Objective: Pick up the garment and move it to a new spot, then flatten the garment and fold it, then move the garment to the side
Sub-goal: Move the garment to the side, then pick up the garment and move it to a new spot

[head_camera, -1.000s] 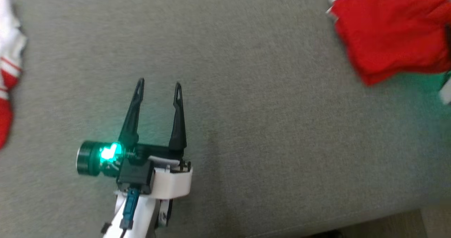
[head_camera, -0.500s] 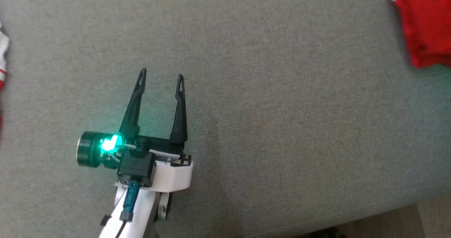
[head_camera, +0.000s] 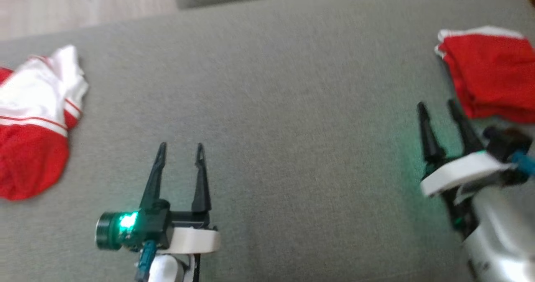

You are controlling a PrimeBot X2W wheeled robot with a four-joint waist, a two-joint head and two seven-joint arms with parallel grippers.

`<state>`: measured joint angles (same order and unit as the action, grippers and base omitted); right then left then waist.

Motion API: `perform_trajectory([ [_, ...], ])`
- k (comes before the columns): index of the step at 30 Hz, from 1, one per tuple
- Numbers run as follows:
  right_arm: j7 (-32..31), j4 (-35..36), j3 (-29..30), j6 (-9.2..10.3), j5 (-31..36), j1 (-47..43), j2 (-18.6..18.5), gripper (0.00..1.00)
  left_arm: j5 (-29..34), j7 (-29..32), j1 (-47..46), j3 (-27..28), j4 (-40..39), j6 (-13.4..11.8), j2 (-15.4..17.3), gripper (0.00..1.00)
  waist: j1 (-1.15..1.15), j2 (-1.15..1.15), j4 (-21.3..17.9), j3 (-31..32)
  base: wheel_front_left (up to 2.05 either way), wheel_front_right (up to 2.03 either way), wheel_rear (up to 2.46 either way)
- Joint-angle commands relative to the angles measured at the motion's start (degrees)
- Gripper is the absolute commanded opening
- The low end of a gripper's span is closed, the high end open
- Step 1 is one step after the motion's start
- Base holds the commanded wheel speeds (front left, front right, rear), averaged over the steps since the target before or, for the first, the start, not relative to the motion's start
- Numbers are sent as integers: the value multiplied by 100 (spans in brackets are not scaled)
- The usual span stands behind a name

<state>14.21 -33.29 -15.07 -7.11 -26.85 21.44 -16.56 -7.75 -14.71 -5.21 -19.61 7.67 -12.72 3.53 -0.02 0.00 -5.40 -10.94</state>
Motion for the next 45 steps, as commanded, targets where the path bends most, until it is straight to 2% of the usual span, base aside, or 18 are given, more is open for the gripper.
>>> perform_trajectory([
  [1, 76, 459, 114, -37, 170, -240, 187, 100, -32, -29, 38, 280, -109, -93, -28, 100, 2, 0, 251, 458, 0, 0, 0],
  [6, 77, 1386, 451, -37, 836, -1136, 784, 100, -156, -29, 382, 540, -179, -194, -52, 100, 2, 0, 469, 1003, 0, 0, 0],
  [13, 78, 2349, 984, -37, 1632, -2102, 1179, 100, -101, -29, 703, 607, -489, -46, -61, 100, 2, 0, 741, 1281, 0, 0, 0],
  [18, 78, 2286, 1198, -37, 1910, -2677, 1300, 100, 80, -29, 960, 575, -357, 123, -63, 100, 2, 0, 841, 1412, 0, 0, 0],
  [23, 78, 2251, 1350, -37, 1985, -2849, 1353, 100, 164, -29, 1057, 629, -182, 213, -64, 100, 2, 0, 816, 1485, 0, 0, 0],
  [39, 78, 2216, 1380, -37, 1994, -2836, 1367, 100, 75, -29, 1045, 631, -73, 184, -65, 100, 2, 0, 744, 1480, 0, 0, 0],
  [45, 79, 2253, 1449, -37, 2037, -2871, 1368, 100, 49, -29, 994, 617, -58, 147, -65, 100, 2, 0, 1082, 1451, 0, 0, 0],
])
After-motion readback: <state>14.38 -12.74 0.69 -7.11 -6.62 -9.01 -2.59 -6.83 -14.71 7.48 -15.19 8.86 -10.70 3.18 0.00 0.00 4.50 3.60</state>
